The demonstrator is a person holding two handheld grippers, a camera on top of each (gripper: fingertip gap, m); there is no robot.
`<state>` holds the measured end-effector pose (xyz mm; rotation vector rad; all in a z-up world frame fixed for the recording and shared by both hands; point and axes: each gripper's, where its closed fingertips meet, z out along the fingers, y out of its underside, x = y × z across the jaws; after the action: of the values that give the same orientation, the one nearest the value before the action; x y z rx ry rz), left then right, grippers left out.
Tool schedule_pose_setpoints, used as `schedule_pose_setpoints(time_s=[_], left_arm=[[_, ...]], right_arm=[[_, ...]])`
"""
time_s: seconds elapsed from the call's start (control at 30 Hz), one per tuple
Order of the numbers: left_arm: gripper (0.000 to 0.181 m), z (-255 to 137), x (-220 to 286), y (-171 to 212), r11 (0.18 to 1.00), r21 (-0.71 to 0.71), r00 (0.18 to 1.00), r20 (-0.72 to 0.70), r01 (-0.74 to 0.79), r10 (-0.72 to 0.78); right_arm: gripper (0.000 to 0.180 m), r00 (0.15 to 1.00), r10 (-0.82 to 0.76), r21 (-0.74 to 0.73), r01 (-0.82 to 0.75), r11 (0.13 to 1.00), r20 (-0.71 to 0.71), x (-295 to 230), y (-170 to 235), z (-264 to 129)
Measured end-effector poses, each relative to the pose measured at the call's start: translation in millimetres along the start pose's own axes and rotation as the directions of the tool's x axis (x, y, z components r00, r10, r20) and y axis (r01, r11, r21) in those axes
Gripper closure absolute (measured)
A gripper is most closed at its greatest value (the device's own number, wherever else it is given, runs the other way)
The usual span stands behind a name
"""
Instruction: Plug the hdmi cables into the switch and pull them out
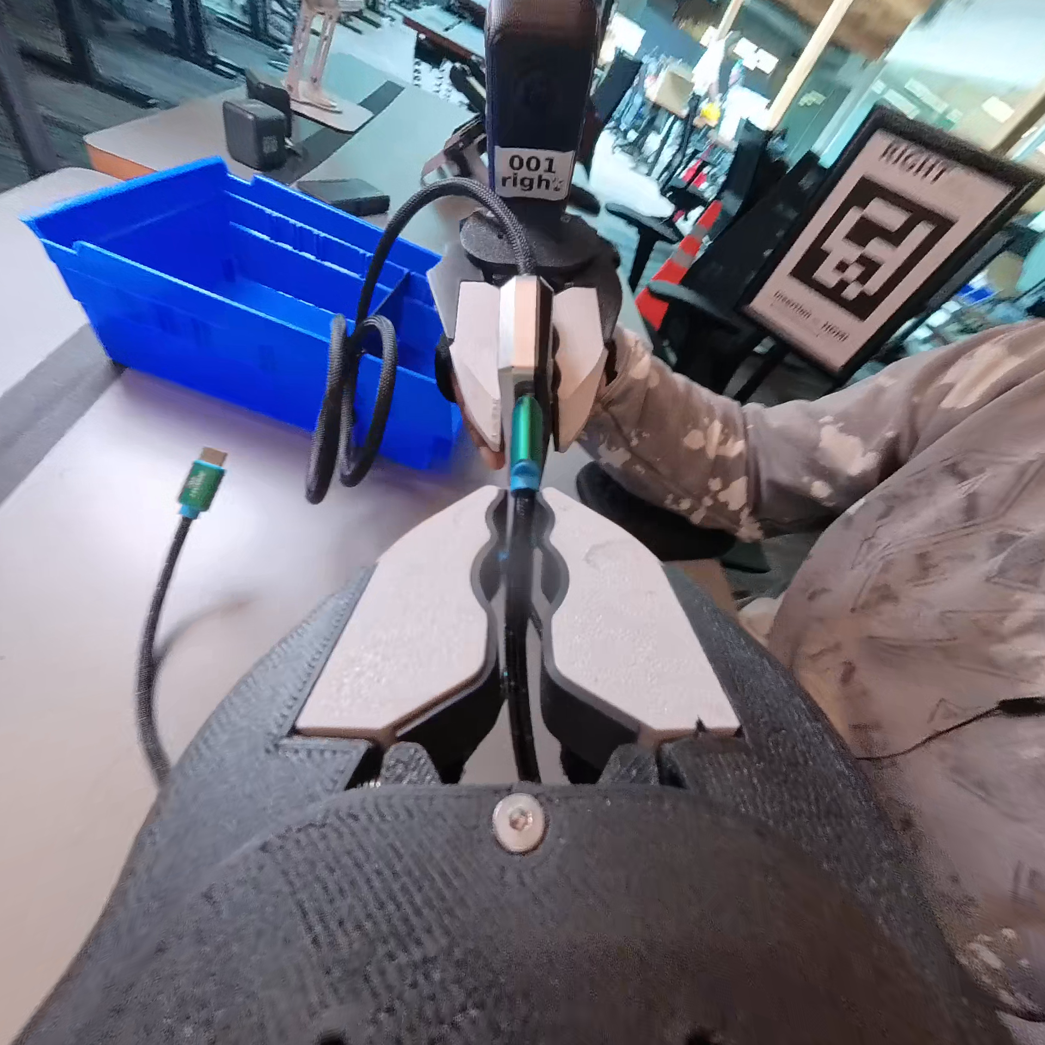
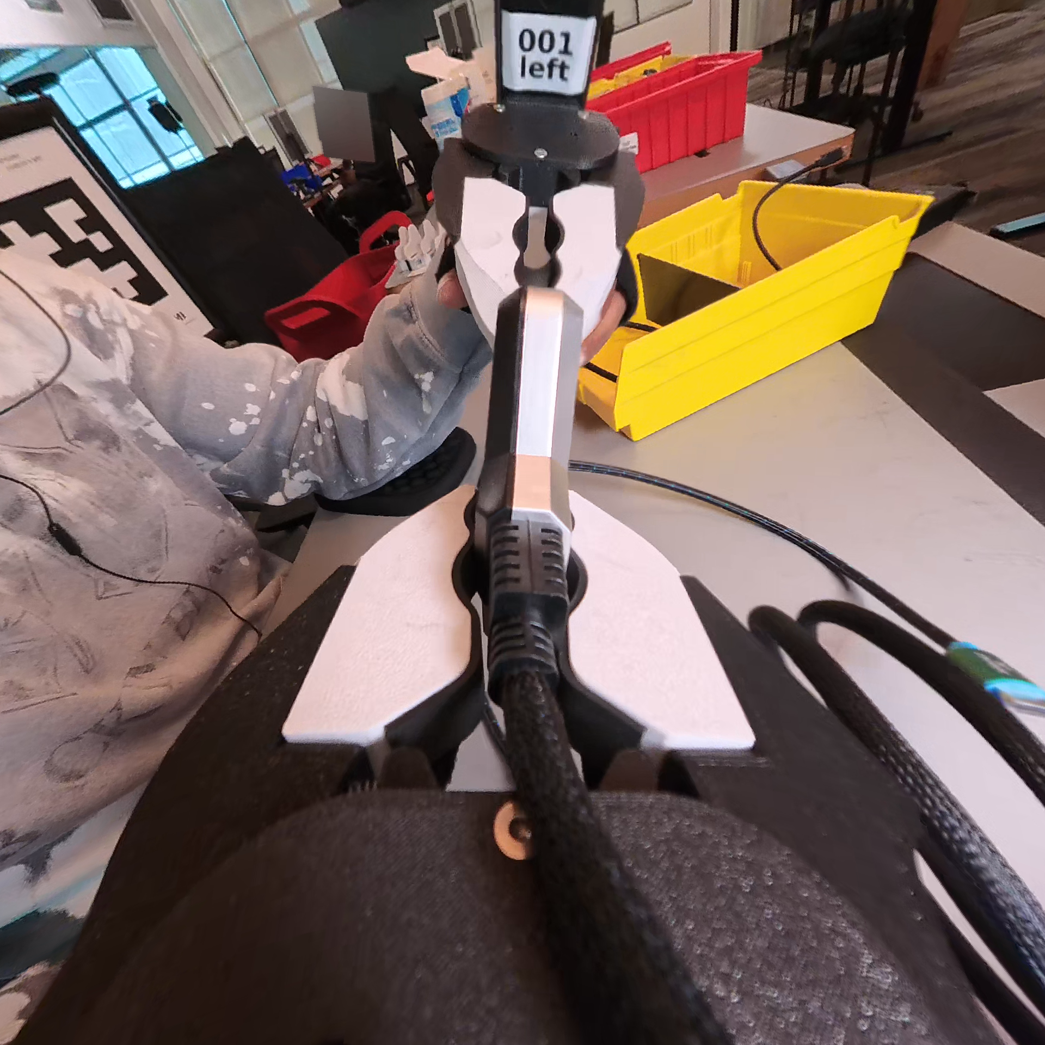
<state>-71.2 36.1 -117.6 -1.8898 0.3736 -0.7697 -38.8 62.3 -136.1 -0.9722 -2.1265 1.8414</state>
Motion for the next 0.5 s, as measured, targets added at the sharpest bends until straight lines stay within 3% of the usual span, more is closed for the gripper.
schedule_pose_setpoints(time_s=[0.07, 0.13, 0.23, 0.27, 0.33, 0.5], left_arm=[[0.151, -3.6, -5.1, 3.0, 0.997, -0.043, 0.994, 0.09, -0.057, 0.061], [0.145, -2.8, -2.1, 7.4, 0.988, -0.099, 0.984, 0.121, -0.118, 0.129], [0.133, -0.6, 17.1, 5.5, 0.98, -0.094, 0.983, 0.047, -0.173, 0.178], [0.138, -2.9, 27.1, 0.6, 0.984, -0.062, 0.986, -0.005, -0.167, 0.167], [0.141, -4.9, 26.3, -3.9, 0.983, -0.052, 0.983, 0.031, -0.178, 0.18], [0.142, 32.1, 28.9, 14.3, 0.958, -0.199, 0.974, 0.057, -0.206, 0.221]], right_arm=[[0.157, 1.0, 0.005, -0.029, -0.004, 1.0, 0.013, -4.4, 1.6, 2.4], [0.157, 1.0, -0.008, -0.071, 0.009, 0.997, 0.011, -9.0, 4.8, 2.4], [0.157, 0.999, -0.046, -0.132, 0.044, 0.99, -0.013, -15.0, 6.9, 1.6], [0.157, 0.998, -0.057, -0.159, 0.052, 0.986, -0.021, -16.5, 8.7, 2.6], [0.157, 0.997, -0.075, -0.199, 0.069, 0.977, -0.021, -21.2, 12.2, 7.1], [0.156, 0.99, -0.136, -0.268, 0.12, 0.956, -0.041, -23.1, 16.7, 29.6]])
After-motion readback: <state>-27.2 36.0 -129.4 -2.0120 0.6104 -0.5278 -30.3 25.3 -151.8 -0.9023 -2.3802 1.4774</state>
